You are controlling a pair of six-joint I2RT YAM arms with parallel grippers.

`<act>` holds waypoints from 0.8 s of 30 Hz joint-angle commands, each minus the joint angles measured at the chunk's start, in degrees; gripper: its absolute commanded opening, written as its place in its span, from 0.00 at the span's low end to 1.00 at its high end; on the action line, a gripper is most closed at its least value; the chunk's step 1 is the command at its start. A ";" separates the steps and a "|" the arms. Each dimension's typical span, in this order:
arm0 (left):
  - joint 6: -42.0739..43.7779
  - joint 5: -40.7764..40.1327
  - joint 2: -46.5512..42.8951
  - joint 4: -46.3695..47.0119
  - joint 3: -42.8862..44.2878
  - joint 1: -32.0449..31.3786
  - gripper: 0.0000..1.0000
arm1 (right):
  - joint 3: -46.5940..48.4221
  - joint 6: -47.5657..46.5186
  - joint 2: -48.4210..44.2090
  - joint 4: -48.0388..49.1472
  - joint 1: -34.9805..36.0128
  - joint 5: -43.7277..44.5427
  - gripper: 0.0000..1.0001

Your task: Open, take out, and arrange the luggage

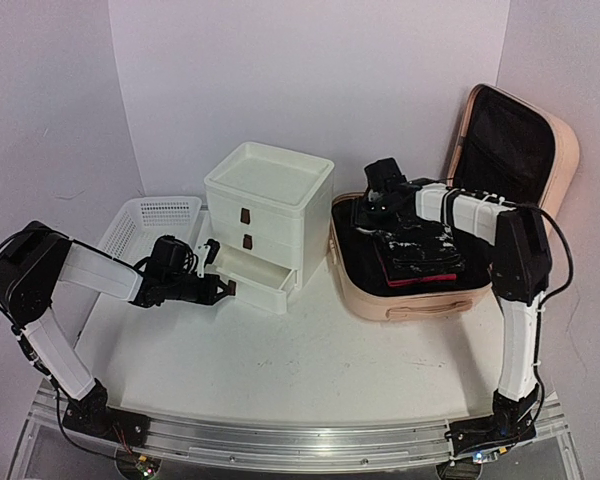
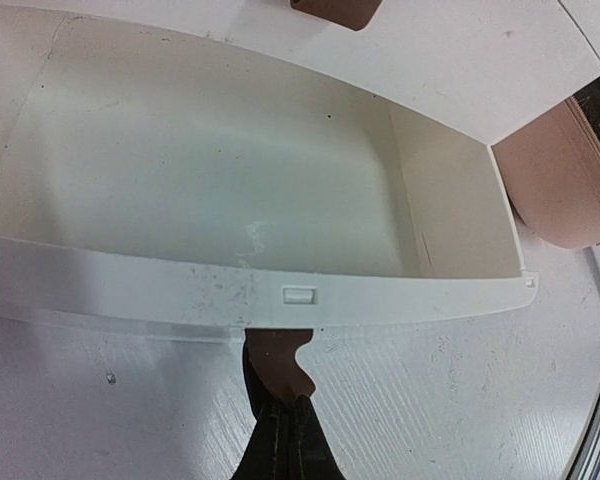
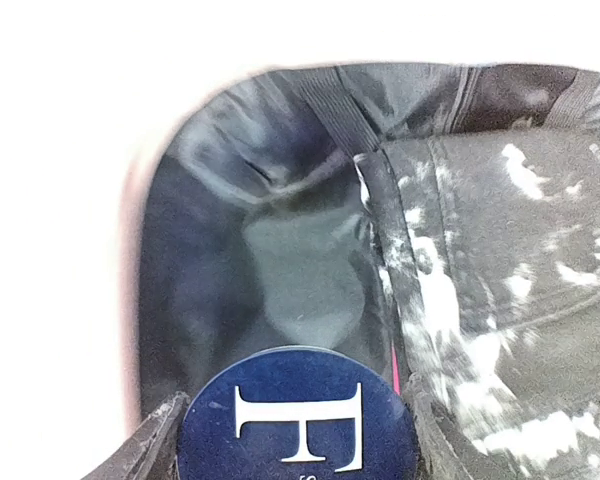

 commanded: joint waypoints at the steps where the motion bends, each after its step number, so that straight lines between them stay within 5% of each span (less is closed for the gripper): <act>1: 0.79 2.24 -1.19 -0.52 -0.17 -0.64 0.00 | -8.87 -2.20 -10.38 7.53 -0.34 -9.78 0.45; 7: 0.68 3.15 -5.04 -1.29 -3.05 -0.73 0.00 | -22.29 -5.36 -21.84 15.63 1.65 -33.62 0.47; 11: 0.96 3.52 -7.31 -2.62 -4.46 -0.81 0.00 | -23.53 -9.83 -23.42 15.73 9.42 -38.62 0.50; 17: 0.81 2.83 -8.53 -3.67 -5.03 -0.83 0.00 | -14.71 -11.54 -13.84 16.26 19.10 -35.99 0.52; 24: 1.09 1.78 -8.82 -3.93 -5.95 -0.91 0.00 | 0.93 -15.18 0.71 12.84 25.46 -10.16 0.51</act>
